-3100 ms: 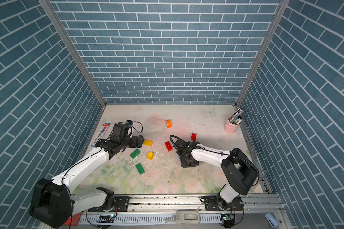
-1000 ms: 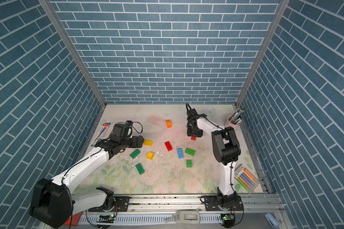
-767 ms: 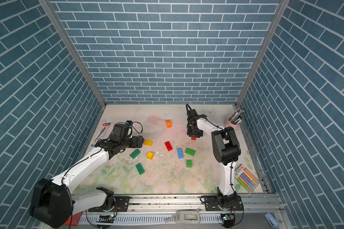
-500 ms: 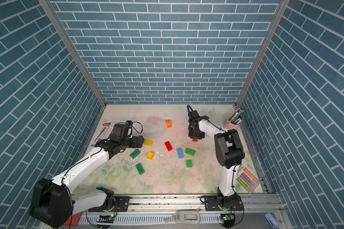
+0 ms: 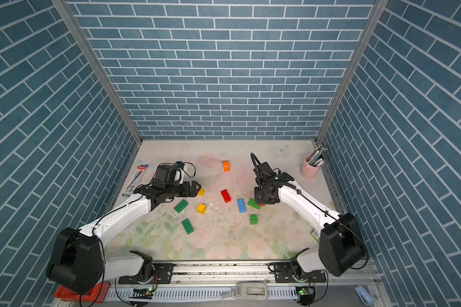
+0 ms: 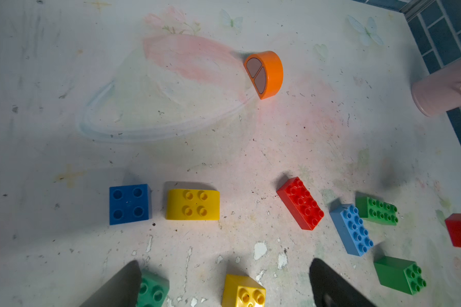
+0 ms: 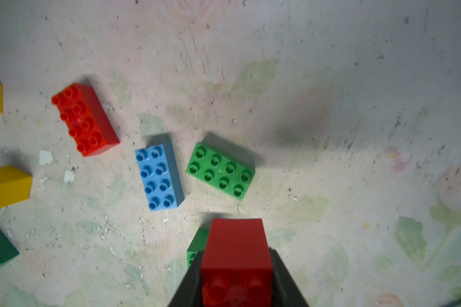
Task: Assemble an ice cream with lego
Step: Pick up the lego brick from the center of the board, then assemble the lego brick with the lego brick.
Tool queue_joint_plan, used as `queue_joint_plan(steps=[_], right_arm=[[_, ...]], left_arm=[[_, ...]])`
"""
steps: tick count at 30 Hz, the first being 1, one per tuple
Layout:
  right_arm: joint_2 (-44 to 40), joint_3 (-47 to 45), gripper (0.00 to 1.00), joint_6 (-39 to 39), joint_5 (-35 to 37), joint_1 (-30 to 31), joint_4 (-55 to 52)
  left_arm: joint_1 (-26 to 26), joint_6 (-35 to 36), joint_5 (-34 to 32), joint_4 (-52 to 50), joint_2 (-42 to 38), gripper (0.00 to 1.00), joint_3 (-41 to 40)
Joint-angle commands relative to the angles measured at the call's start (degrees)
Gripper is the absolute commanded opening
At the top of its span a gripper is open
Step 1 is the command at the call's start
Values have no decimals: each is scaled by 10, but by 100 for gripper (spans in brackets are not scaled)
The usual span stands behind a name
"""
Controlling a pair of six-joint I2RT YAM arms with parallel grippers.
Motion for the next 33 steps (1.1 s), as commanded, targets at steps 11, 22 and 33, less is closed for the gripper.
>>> queue_joint_plan(steps=[11,22,33], right_arm=[[-36,-45,7,70,29,93,-9],[1,-50,6,78,47,116,20],[18,-66,4,101,64,127,26]], left_arm=[[-5,-62,105,71,6,99,-45],[-28,-74,81,50,-30,100,-65],[-27,-67,68,27,-47,99,-63]])
